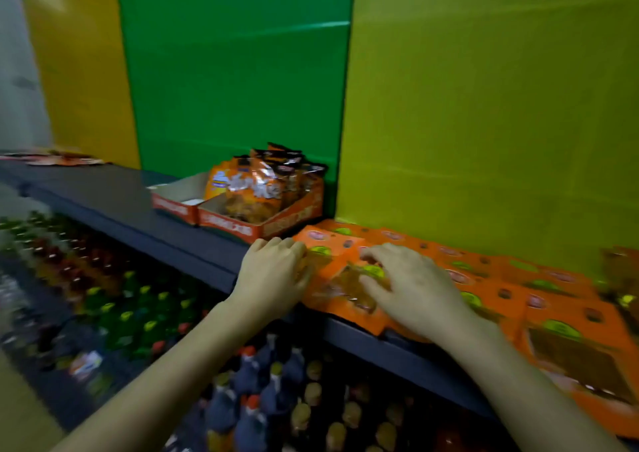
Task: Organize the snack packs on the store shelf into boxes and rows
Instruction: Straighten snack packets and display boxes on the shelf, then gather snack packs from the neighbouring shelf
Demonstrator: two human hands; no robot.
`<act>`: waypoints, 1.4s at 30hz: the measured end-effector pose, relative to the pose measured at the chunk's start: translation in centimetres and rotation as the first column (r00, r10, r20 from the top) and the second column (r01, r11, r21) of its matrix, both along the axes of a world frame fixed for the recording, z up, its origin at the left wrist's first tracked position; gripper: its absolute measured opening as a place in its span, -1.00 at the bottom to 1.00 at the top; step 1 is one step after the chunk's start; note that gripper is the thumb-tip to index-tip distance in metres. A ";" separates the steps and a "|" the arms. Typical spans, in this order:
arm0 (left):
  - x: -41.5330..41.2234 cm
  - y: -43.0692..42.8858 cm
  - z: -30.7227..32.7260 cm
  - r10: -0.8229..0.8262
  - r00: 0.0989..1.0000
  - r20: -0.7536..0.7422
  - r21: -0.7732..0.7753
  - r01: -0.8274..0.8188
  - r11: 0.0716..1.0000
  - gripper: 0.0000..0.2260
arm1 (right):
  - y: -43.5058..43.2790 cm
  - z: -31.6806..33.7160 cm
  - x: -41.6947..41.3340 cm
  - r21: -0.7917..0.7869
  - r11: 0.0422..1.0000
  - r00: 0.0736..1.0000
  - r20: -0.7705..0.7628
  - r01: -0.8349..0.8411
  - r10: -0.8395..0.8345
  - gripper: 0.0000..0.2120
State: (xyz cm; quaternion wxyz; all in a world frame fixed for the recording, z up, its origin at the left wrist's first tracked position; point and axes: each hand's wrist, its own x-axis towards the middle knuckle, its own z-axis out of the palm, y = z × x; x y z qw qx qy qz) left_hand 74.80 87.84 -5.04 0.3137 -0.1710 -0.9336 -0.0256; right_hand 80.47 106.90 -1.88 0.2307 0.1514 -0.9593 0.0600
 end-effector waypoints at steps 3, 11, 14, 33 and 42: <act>0.5 -7.8 -0.5 0.137 0.988 0.071 -0.008 -0.137 0.991 -0.68 | -7.1 -0.7 -2.3 -0.022 0.985 0.984 0.036 -0.172 0.173 -0.65; 2.1 -27.9 -1.8 0.343 0.938 0.058 0.027 -0.345 0.938 -0.71 | -25.8 -2.2 -7.0 -0.056 0.920 0.909 0.142 -0.388 0.392 -0.62; 2.1 -34.8 -1.9 0.388 0.920 0.046 0.011 -0.389 0.921 -0.68 | -33.2 -2.6 -8.5 -0.052 0.902 0.892 0.138 -0.428 0.431 -0.62; -9.6 -66.5 -3.2 0.538 0.840 0.069 0.031 -0.541 0.841 -0.69 | -68.4 -2.5 -24.7 -0.077 0.859 0.846 0.149 -0.507 0.512 -0.63; -24.0 -79.1 -1.6 0.518 0.847 0.118 0.024 -0.524 0.851 -0.69 | -80.9 -1.4 -38.8 -0.086 0.889 0.873 0.165 -0.451 0.459 -0.62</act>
